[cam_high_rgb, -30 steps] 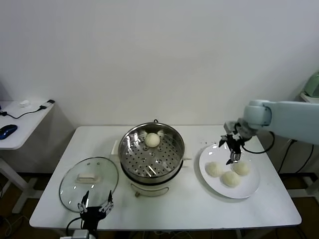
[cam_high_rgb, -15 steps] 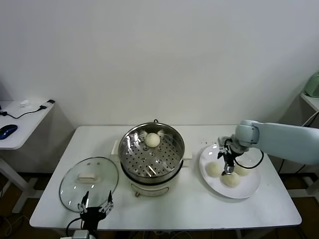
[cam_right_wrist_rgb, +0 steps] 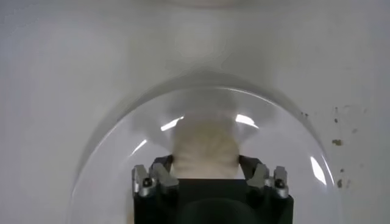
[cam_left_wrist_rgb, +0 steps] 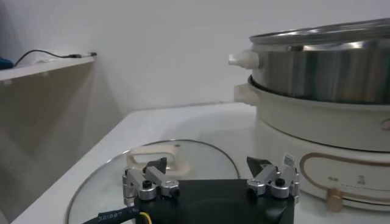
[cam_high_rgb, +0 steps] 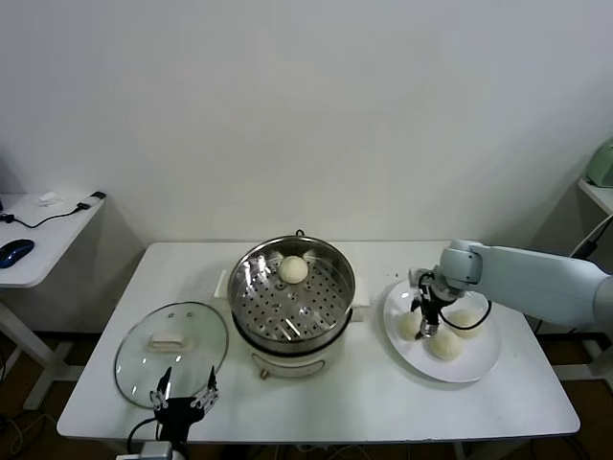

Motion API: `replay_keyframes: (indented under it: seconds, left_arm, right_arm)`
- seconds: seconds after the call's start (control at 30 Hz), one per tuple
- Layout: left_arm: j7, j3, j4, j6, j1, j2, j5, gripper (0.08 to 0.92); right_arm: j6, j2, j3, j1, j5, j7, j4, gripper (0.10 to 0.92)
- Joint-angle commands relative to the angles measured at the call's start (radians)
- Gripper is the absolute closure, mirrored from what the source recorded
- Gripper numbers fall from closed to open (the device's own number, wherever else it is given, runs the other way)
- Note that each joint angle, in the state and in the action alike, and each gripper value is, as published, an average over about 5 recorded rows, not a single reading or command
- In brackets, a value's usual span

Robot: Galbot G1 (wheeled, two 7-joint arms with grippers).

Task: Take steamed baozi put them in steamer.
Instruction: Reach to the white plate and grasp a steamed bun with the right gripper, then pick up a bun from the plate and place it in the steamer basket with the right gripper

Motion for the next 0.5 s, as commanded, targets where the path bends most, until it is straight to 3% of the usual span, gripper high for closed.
replay_keyframes:
  seconds: [0.03,0.23,0.5]
  left_arm:
    - [-0.001,0.0,-0.001,0.002,0.002,0.002,0.0,0.177]
    - [-0.001,-0.002,-0.012,0.006,0.007,0.004,-0.001,0.177]
    - [-0.001,0.002,-0.027,0.006,0.011,0.012,-0.001,0.177]
  right_arm:
    - [0.003,-0.001,0.023,-0.004,-0.007,-0.02,-0.001,0.385]
    - [0.029,-0.034,-0.067,0.184,0.028,-0.076,0.057,0.421]
    - [0.068,0.02,-0.303,0.65,0.248,-0.183,0.128,0.423]
